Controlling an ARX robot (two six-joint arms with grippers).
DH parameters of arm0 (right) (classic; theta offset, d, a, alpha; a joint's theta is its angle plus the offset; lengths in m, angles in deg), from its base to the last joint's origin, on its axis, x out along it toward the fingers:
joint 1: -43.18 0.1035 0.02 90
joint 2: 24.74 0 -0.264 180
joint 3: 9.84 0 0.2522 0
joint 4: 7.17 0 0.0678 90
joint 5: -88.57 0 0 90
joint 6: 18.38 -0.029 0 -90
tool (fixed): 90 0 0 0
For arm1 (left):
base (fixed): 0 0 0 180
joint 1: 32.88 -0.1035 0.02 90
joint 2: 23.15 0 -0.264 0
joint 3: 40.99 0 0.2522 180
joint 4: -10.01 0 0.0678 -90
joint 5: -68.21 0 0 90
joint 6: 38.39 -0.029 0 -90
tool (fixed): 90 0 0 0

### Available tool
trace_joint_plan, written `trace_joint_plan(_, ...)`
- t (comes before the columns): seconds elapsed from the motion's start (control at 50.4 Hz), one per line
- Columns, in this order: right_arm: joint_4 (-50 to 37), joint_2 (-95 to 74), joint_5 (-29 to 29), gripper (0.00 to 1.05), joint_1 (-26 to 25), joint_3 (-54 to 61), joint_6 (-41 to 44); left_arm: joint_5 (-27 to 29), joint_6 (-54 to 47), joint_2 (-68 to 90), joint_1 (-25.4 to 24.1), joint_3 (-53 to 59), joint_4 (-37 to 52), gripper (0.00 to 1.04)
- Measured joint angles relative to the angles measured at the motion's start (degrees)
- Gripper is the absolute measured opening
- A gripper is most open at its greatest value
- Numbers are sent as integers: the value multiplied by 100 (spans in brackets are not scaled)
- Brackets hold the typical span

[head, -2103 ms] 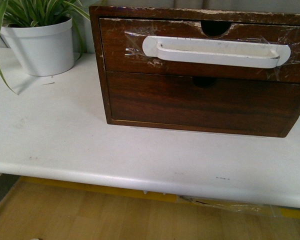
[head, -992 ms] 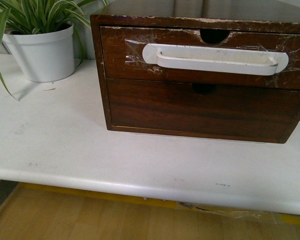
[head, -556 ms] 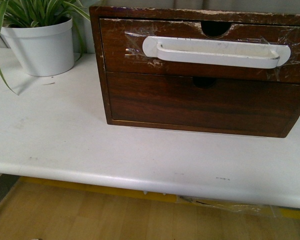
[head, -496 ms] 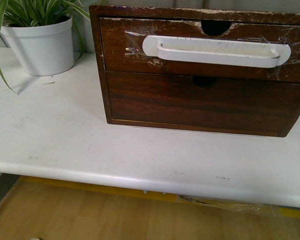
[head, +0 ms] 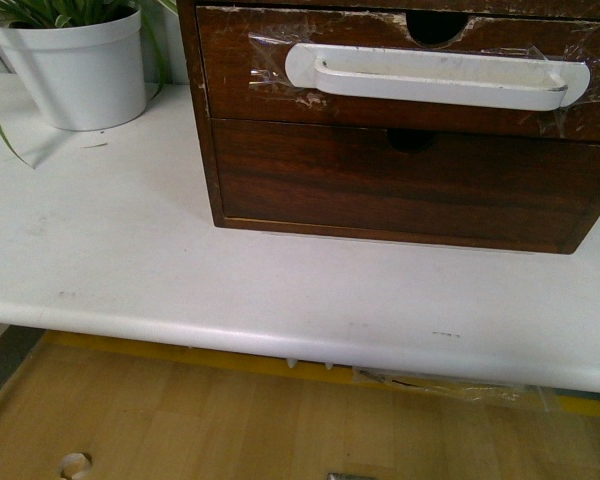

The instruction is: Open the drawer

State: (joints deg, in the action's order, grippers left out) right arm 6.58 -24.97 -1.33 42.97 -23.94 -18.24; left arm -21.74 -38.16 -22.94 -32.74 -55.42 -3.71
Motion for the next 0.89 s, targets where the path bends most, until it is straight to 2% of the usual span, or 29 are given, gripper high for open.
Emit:
trace_joint_plan(0.556,0,0,0,96,0,0,0,15,0,2,2,0,0,99)
trace_joint_plan(0.575,0,0,0,96,0,0,0,448,61,92,133,-2,81,99)
trace_joint_plan(0.595,-7,-2,48,96,-7,0,-9,1156,85,236,328,-2,247,99)
trace_joint_plan(0.635,-127,-61,492,96,-136,2,-114,2376,122,592,745,-15,590,99)
trace_joint_plan(0.655,-262,-118,903,96,-264,0,-203,2562,127,697,866,-17,680,99)
trace_joint_plan(0.694,-470,-234,1499,96,-485,-2,-291,3989,44,1084,1325,-13,1045,99)
trace_joint_plan(0.734,-564,-400,2269,96,-750,-35,-348,4616,-4,1296,1598,-22,1235,99)
trace_joint_plan(0.774,-549,-566,2636,96,-844,-87,-317,5335,-70,1545,1788,-57,1397,99)
trace_joint_plan(0.833,-463,-901,2933,96,-903,-264,-131,5348,-227,1954,1810,-203,1606,99)
trace_joint_plan(0.893,-382,-1357,3134,96,-903,-579,212,4706,-538,2479,1797,-433,1985,99)
